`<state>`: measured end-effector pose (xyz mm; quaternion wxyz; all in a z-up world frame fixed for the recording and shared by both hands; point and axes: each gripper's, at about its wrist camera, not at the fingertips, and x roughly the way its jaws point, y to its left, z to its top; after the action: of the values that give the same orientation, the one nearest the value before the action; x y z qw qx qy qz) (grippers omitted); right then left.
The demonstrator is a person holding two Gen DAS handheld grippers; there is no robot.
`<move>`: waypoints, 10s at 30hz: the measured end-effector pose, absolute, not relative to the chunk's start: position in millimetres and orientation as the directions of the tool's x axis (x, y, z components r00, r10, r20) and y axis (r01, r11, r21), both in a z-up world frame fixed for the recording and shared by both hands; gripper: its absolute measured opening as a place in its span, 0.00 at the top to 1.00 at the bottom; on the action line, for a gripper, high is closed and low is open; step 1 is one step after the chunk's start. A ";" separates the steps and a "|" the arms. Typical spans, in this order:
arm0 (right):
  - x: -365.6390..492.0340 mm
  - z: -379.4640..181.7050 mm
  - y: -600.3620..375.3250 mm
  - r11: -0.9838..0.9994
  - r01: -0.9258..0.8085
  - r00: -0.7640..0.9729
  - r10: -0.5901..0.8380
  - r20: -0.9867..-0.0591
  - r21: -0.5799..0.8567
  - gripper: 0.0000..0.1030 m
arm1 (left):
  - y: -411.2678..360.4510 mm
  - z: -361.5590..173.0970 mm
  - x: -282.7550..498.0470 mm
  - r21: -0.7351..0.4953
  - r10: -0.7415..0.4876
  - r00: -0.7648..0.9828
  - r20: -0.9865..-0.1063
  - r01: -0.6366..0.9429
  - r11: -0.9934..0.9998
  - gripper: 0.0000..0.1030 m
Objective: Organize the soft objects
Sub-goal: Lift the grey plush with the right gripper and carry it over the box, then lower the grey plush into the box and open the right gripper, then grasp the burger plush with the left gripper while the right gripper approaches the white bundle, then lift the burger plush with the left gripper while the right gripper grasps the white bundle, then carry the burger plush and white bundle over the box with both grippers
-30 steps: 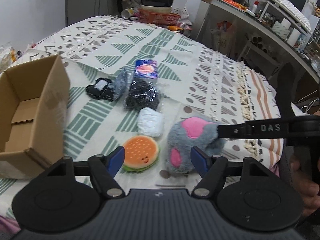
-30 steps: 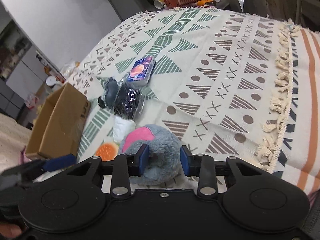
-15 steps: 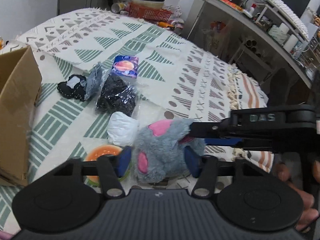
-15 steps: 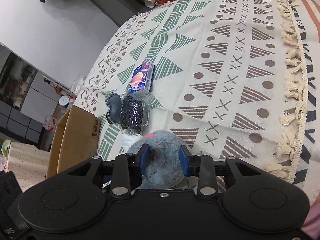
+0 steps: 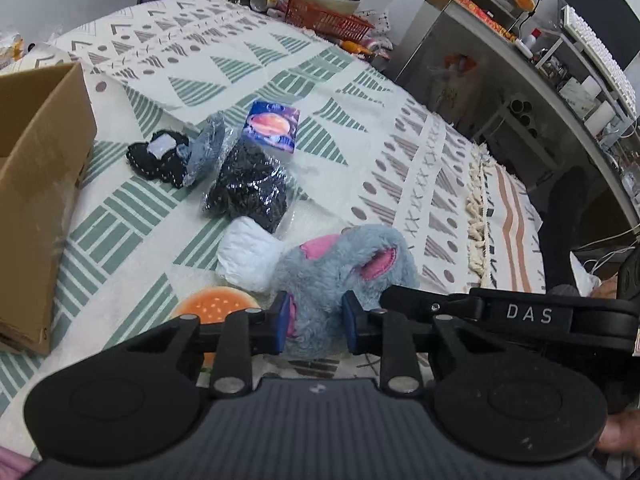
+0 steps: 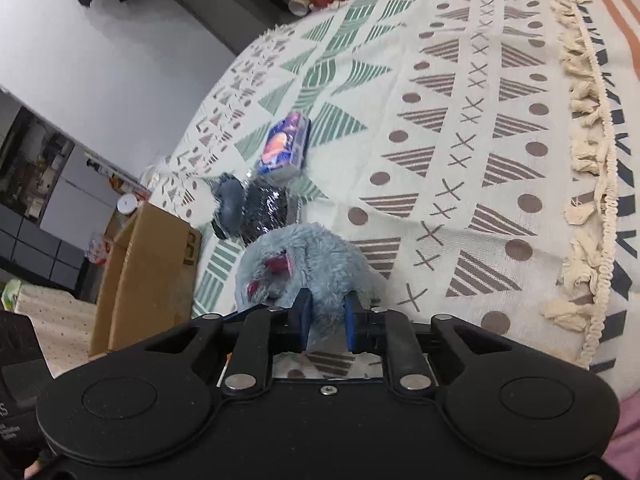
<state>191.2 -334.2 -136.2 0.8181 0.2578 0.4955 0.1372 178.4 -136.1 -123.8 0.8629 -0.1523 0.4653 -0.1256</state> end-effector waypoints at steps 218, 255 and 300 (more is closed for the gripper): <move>189.3 -185.3 -275.4 0.728 0.247 0.561 0.431 -0.707 0.640 0.33 | -67.4 -137.8 204.3 -0.240 -0.165 0.466 -0.869 -0.107 0.965 0.60; 172.2 -134.0 -263.5 0.771 0.095 0.669 0.419 -0.614 0.630 0.77 | -63.8 -94.2 184.2 -0.216 -0.124 0.550 -0.826 -0.107 0.970 0.60; 153.7 -59.0 -166.2 0.789 -0.235 0.683 0.549 -0.481 0.567 0.77 | 55.4 -49.9 153.8 -0.277 -0.070 0.647 -0.759 -0.224 0.934 0.60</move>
<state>153.7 -166.2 -59.0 0.8861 0.2376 0.3309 0.2211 153.8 55.4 -49.9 0.8903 -0.1761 0.4176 0.0433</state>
